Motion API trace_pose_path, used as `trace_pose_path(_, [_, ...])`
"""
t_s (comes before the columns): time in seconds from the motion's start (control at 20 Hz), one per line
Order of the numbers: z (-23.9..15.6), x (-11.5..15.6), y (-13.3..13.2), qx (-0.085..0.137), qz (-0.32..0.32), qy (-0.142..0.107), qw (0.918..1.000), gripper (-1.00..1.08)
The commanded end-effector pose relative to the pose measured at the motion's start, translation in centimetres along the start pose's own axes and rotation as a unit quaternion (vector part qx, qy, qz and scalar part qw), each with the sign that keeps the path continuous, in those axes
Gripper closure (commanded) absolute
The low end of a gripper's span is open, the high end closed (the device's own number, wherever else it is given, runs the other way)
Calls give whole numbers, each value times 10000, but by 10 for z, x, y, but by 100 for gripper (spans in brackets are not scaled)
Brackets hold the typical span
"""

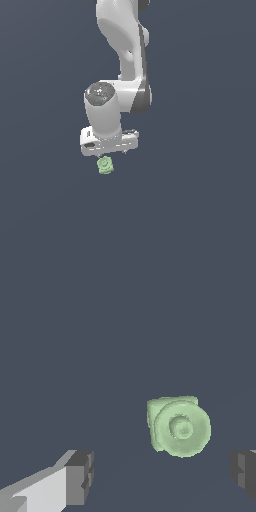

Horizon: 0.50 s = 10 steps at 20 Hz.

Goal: Pick up the object and move it to a goal position.

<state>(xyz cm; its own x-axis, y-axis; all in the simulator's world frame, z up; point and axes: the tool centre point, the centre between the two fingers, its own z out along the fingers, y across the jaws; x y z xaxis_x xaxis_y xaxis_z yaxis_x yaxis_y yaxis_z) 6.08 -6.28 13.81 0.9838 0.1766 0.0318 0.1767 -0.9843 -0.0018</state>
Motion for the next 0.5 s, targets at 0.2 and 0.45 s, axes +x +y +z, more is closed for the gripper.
trace_pose_path(0.2, [33, 1, 36, -5, -285, -111, 9995, -92])
trace_pose_path(0.45, [45, 1, 49, -3, -388, -153, 9991, -92])
